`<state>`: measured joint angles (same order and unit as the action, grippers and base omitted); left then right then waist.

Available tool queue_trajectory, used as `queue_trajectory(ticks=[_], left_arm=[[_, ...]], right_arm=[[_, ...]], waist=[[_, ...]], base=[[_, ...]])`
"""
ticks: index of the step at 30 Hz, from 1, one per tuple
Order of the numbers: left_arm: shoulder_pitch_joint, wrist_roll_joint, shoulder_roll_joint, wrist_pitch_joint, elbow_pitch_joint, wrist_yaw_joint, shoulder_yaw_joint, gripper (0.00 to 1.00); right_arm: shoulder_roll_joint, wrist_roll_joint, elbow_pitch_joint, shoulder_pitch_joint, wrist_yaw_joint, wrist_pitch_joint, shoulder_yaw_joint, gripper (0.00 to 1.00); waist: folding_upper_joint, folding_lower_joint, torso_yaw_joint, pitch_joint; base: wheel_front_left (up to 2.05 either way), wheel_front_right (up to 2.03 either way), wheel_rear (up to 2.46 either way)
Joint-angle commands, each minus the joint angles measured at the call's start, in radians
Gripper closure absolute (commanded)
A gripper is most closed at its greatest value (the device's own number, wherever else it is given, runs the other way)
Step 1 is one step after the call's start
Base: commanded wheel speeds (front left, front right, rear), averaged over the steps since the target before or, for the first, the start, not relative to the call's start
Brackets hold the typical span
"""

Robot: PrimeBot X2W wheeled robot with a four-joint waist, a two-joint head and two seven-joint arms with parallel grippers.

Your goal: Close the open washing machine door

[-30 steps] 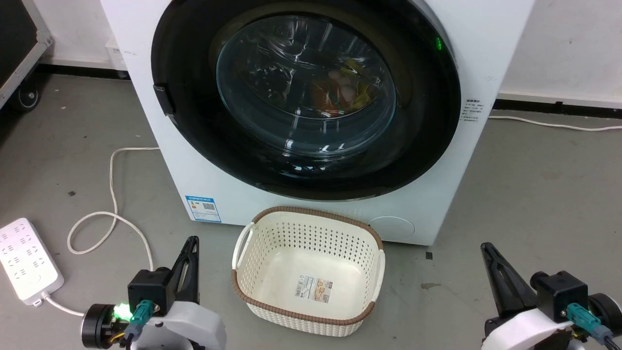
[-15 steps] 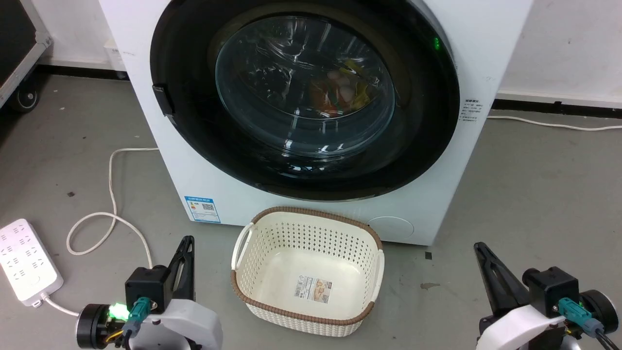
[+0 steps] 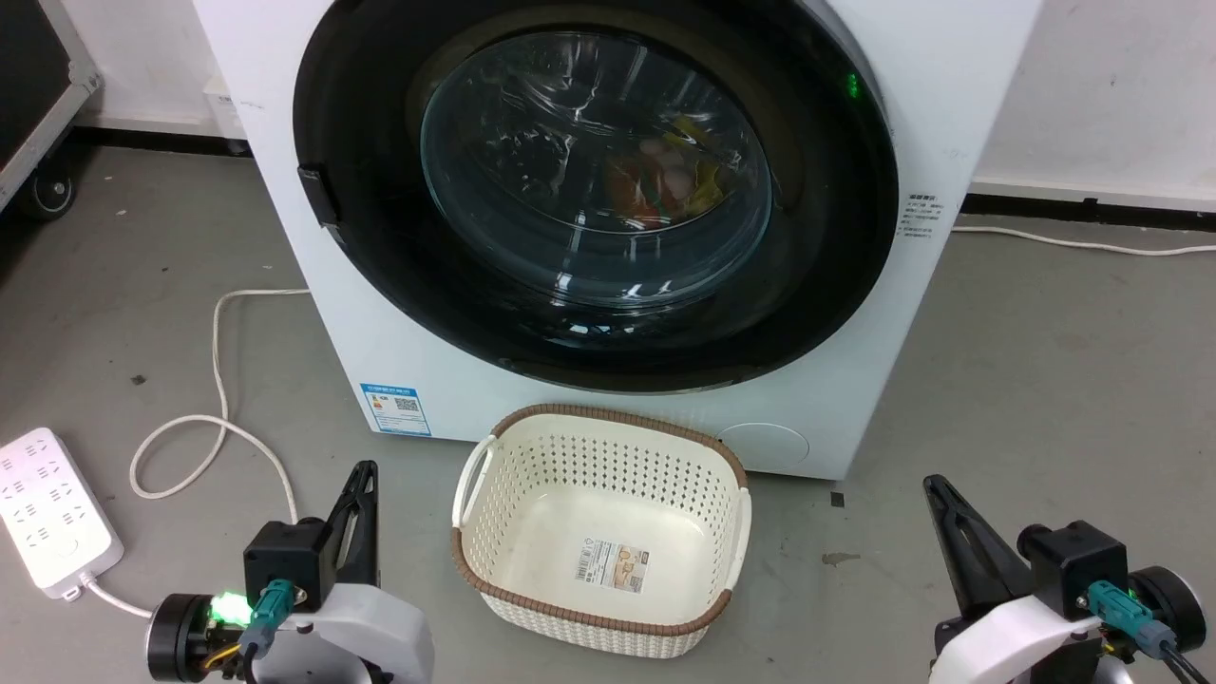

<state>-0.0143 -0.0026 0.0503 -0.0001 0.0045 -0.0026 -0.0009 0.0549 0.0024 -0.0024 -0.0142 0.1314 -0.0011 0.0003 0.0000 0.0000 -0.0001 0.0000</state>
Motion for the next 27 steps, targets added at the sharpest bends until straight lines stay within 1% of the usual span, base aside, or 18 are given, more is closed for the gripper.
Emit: queue_trajectory(ticks=[1,27], left_arm=[[0.014,0.003,0.0,0.0,-0.005,0.003,0.001,1.0],[0.014,0.003,0.0,0.0,-0.005,0.003,0.001,1.0]], right_arm=[[-0.005,-0.002,0.002,0.014,-0.001,0.001,0.0,1.0],[-0.005,-0.002,0.002,0.014,-0.001,0.001,0.0,1.0]], waist=[[0.0,0.0,0.0,0.0],[0.0,0.0,0.0,0.0]], base=[[0.0,0.0,0.0],[0.0,0.0,0.0]])
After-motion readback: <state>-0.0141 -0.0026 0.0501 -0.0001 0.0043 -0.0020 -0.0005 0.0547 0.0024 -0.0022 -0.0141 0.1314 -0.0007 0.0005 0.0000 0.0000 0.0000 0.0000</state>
